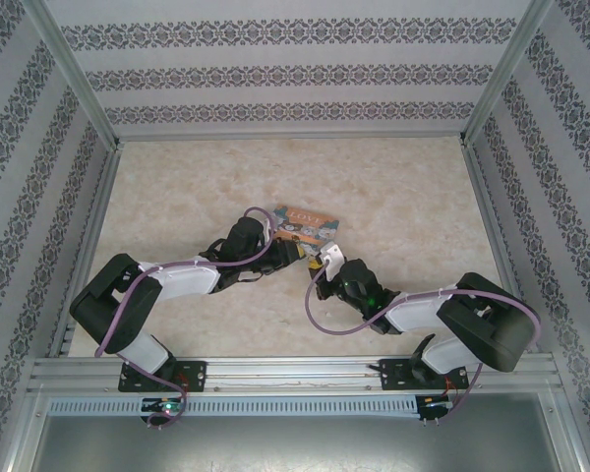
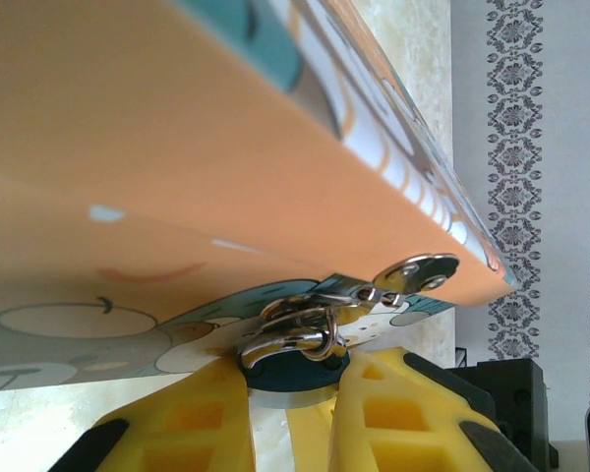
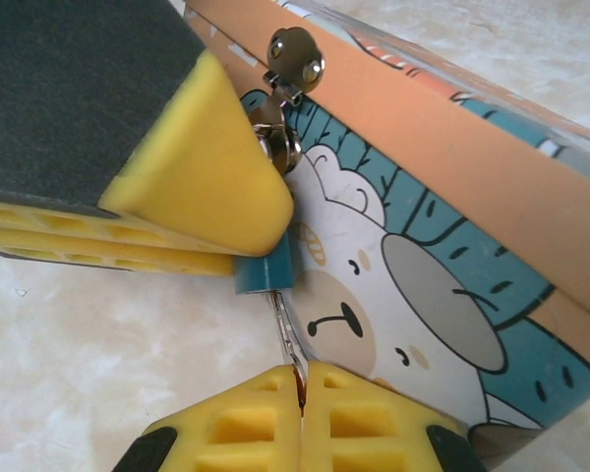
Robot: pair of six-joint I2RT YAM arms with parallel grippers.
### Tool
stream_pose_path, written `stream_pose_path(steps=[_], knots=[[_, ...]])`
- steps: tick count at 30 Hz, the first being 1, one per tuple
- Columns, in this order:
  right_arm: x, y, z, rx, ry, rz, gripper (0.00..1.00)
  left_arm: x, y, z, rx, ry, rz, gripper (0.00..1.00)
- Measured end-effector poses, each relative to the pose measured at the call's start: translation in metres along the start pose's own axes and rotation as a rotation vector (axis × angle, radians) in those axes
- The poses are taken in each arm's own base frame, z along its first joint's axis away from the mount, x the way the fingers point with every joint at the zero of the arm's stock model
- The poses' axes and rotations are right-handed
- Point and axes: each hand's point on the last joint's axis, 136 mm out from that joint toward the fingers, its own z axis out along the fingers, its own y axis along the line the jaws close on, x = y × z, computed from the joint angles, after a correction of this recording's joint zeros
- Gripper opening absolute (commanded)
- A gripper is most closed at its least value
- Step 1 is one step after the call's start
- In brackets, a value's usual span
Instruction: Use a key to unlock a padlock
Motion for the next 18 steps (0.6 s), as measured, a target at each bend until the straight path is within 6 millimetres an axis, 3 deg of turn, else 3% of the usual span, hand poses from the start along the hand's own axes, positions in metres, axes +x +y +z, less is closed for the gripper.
stream_pose_path(steps=[18], knots=[[0.0002, 0.0017, 0.0015, -0.018, -0.008, 0.019, 0.0, -0.0004, 0.0001, 0.0, -0.001, -0.002, -0.001, 0.19]])
